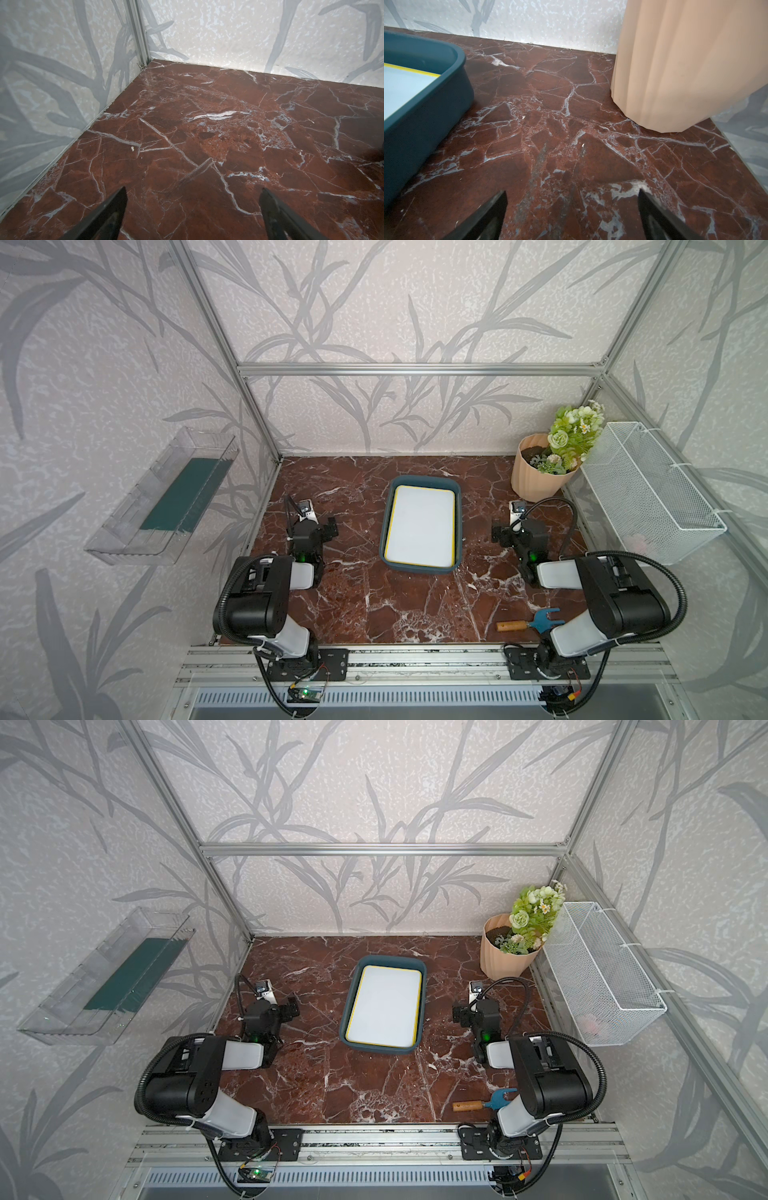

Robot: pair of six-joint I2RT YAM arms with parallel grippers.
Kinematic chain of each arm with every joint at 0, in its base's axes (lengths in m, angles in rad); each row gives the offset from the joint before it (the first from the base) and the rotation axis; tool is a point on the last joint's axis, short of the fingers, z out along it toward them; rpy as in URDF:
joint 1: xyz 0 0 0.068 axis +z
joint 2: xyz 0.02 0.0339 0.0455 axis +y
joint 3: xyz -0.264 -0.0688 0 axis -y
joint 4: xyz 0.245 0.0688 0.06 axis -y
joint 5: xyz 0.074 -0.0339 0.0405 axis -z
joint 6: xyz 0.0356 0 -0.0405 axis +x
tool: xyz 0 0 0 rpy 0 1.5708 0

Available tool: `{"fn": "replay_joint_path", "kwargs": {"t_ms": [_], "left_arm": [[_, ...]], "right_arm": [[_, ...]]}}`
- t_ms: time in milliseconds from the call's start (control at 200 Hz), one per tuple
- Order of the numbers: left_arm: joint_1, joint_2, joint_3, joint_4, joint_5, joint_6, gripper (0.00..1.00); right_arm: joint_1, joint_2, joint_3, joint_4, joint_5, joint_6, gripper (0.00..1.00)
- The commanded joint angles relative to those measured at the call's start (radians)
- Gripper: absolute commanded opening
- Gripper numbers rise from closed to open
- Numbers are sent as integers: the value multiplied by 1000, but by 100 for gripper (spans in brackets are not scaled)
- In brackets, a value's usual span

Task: Put the whiteboard into the storage box
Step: Reset both arms

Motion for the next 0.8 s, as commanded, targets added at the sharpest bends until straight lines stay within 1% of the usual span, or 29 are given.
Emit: {"fn": "replay_joint_path", "kwargs": {"t_ms": [0, 620, 680, 735, 765, 795], "left_arm": [[3, 7, -7, 30, 10, 22, 99], [2, 7, -7, 30, 10, 22, 99], [2, 7, -8, 30, 10, 22, 99], [3, 7, -6, 30, 10, 22, 99], [3, 6, -6, 29, 10, 22, 99], [2, 6, -7, 30, 9, 22, 99]], "right_arm": [[0, -21, 17, 0, 0, 7, 99], [0, -25, 8, 7, 1, 4, 99], [0, -40, -46, 83, 6, 4, 99], [0, -44, -136, 246, 6, 5, 99], [0, -29, -164, 318, 29, 16, 99], [0, -13, -165, 346, 71, 35, 99]]}}
